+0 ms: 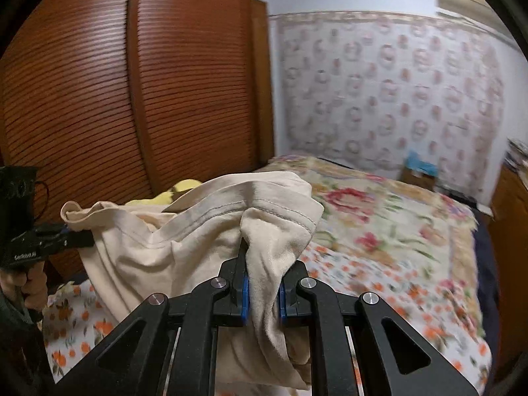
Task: Fold small clothes
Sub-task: 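Lift the folded shirt with both grippers and carry it toward the yellow plush toy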
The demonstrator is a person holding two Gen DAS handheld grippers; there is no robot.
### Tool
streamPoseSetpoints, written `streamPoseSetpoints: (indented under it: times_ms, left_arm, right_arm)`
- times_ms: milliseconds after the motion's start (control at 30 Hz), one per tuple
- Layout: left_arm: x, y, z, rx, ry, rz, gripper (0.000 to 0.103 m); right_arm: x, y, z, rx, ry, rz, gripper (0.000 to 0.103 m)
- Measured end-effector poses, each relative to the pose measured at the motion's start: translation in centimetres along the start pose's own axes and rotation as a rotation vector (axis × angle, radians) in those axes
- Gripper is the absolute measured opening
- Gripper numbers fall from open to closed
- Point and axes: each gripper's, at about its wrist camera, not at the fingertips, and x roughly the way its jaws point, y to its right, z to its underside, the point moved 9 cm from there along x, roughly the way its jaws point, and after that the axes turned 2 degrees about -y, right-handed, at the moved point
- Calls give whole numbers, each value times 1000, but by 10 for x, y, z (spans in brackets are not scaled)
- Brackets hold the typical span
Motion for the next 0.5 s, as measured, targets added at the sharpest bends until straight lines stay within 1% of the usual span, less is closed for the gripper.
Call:
streamPoseSetpoints:
  times_ms: [100,200,267,333,367,500]
  left_arm:
    - [0,-41,12,-63,-10,-57,10]
    - [7,-72,30,-115,-37,-91,10]
    - [11,-85,41,-144,-49,-109,9]
    - [13,-97,51,-178,-58,-129,9]
    - [13,-102,54,-191,-60,-138,9]
    - [10,-116,63,-220,-54,-181,9]
  right_arm:
    - [50,-10,-24,-61,-21,-27,12]
    - [101,-19,-40,-112,-59,-54,12]
    - [130,-16,-47,-144,-86,-69,12]
    - [167,-29,-59,-184,-112,-80,12]
    - [179,-27,-60,-198,-122,-90,12]
    - [234,-44,-74,-247,-161,-123,12]
